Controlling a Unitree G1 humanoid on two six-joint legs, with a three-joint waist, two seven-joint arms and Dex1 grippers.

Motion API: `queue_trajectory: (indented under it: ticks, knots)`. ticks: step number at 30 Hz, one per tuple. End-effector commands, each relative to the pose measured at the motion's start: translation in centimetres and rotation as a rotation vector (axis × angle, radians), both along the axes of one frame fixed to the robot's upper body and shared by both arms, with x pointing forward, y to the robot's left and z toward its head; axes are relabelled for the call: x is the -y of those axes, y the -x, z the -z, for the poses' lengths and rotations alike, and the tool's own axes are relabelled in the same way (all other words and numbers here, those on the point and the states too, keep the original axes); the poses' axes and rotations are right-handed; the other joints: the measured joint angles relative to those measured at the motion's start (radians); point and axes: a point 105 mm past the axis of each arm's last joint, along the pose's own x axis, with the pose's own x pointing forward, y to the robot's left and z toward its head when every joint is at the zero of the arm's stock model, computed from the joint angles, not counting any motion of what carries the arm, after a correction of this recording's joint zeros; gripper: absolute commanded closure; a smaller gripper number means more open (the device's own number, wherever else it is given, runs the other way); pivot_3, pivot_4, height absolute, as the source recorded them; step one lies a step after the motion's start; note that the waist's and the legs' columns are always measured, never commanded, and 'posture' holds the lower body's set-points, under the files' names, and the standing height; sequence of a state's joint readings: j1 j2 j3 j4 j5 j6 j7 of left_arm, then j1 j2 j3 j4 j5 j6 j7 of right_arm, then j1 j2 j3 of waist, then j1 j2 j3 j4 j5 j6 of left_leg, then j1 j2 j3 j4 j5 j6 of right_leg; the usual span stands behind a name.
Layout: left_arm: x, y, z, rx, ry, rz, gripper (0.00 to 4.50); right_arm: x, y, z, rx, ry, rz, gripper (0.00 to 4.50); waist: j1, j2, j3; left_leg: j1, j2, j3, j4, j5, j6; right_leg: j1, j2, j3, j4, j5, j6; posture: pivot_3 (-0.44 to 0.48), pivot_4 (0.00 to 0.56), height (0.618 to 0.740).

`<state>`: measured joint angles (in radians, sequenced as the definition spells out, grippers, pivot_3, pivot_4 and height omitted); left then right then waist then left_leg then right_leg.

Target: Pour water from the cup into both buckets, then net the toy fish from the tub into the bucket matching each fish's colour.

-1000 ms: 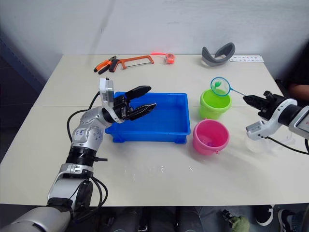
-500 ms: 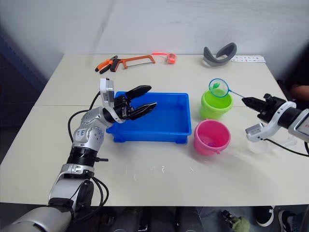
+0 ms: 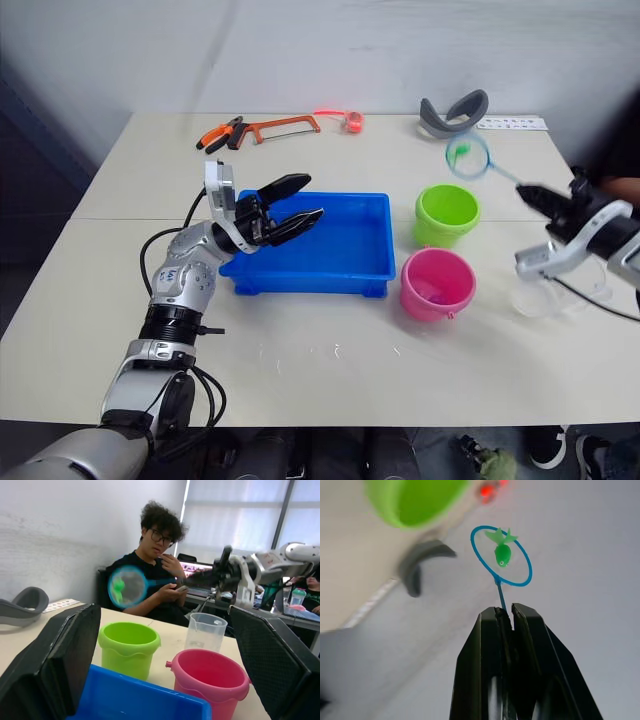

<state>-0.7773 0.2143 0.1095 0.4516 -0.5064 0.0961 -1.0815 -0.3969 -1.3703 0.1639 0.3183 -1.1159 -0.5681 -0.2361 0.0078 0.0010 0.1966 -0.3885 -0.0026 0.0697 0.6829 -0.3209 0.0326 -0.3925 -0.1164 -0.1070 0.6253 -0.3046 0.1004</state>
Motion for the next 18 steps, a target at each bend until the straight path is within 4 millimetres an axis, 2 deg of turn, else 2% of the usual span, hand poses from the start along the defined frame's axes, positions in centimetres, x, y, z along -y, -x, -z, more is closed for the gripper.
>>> queue_trajectory:
  ticks: [1, 7, 11, 18]
  knots:
    - [-0.2, 0.0, -0.4, 0.023, 0.012, -0.009, 0.06, 1.1, 0.1, -0.4, 0.056, -0.011, 0.026, 4.50, 0.004, 0.002, 0.001, 0.000, -0.001, 0.001, 0.000, 0.000, 0.000, -0.001, 0.000, 0.000, 0.000, 0.000, 0.000, 0.000, 0.150, 0.740]
    - [-0.1, 0.1, -0.1, 0.022, 0.013, -0.013, 0.06, 1.5, -0.1, 0.2, 0.032, 0.018, 0.040, 4.50, -0.002, 0.004, 0.000, 0.000, 0.001, 0.002, 0.000, 0.000, 0.000, -0.002, 0.001, 0.000, 0.002, 0.000, 0.000, 0.000, 0.150, 0.740]
    - [-0.1, 0.0, -0.2, 0.022, 0.018, -0.015, 0.06, -0.2, -0.4, -1.6, 0.093, -0.004, -0.014, 4.50, -0.006, 0.004, 0.000, 0.000, 0.000, 0.002, 0.000, 0.000, 0.000, -0.002, 0.001, 0.000, 0.002, 0.000, 0.000, 0.000, 0.150, 0.740]
    - [-0.1, 0.0, -0.2, 0.022, 0.019, -0.017, 0.06, -1.1, -0.5, -1.1, 0.097, 0.042, -0.063, 4.50, -0.004, 0.004, 0.000, 0.000, 0.000, 0.002, 0.000, 0.000, 0.000, -0.002, 0.000, 0.000, 0.002, 0.000, 0.000, 0.000, 0.150, 0.740]
